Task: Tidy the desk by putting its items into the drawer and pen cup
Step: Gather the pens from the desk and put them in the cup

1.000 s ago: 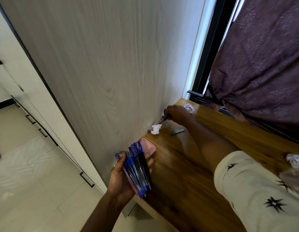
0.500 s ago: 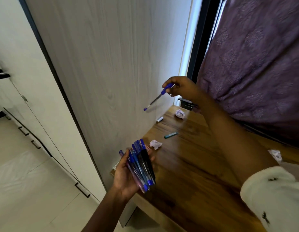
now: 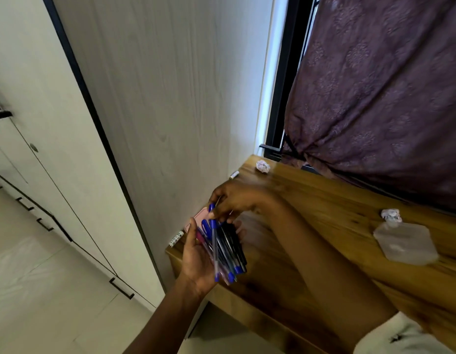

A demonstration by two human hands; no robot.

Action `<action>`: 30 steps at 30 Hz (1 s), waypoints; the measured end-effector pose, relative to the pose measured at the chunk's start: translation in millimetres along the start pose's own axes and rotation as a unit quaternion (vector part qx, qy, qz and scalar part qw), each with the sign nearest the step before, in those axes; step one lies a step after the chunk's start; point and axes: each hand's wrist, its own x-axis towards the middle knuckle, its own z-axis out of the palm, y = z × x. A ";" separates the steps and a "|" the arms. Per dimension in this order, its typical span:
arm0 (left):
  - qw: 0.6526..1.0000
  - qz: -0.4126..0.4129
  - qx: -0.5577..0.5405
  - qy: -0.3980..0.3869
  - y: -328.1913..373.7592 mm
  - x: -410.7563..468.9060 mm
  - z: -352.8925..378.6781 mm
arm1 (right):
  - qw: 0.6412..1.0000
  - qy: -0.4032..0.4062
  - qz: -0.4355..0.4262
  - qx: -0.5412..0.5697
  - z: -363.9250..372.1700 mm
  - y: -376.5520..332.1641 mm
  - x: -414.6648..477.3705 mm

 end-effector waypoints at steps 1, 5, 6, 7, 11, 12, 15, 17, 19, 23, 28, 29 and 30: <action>1.000 0.004 0.004 0.005 -2.6 -1.5 3.3 | 1.000 0.009 0.002 -0.010 7.2 0.6 -0.7; 0.999 0.010 0.013 0.038 -11.6 -9.2 16.9 | 0.996 0.080 0.010 -0.047 31.1 7.4 -4.7; 0.999 0.012 0.020 0.041 -14.1 -10.6 17.9 | 0.994 0.099 0.006 -0.050 36.1 9.6 -5.6; 0.999 0.013 0.023 0.045 -16.8 -12.3 19.3 | 0.992 0.114 0.004 -0.051 40.2 11.6 -6.8; 0.998 0.016 0.017 0.065 -25.5 -16.6 21.3 | 0.989 0.136 0.006 -0.053 50.9 14.5 -14.6; 0.997 0.013 0.016 0.070 -28.2 -17.4 21.1 | 0.989 0.137 0.008 -0.051 52.9 14.9 -17.0; 0.997 0.004 0.017 0.070 -33.5 -20.3 21.5 | 0.989 0.140 0.010 -0.046 58.0 16.4 -24.7; 0.997 0.003 0.027 0.079 -37.6 -19.9 18.0 | 0.991 0.131 0.001 -0.036 59.5 18.0 -31.1; 0.996 0.004 0.022 0.087 -43.9 -17.7 16.6 | 0.992 0.127 -0.001 -0.027 57.7 20.9 -37.9; 0.995 0.013 0.031 0.094 -56.8 -6.7 19.7 | 0.988 0.153 0.017 -0.007 49.5 37.4 -57.4; 0.994 -0.041 0.069 0.072 -74.8 8.7 36.4 | 0.918 0.378 -0.003 0.121 50.4 71.6 -113.0; 0.994 -0.048 0.081 0.061 -81.7 12.4 41.5 | 0.880 0.443 -0.008 0.169 51.5 81.1 -128.6; 0.993 -0.055 0.091 0.046 -90.1 16.4 47.2 | 0.845 0.494 -0.007 0.207 52.8 91.3 -143.2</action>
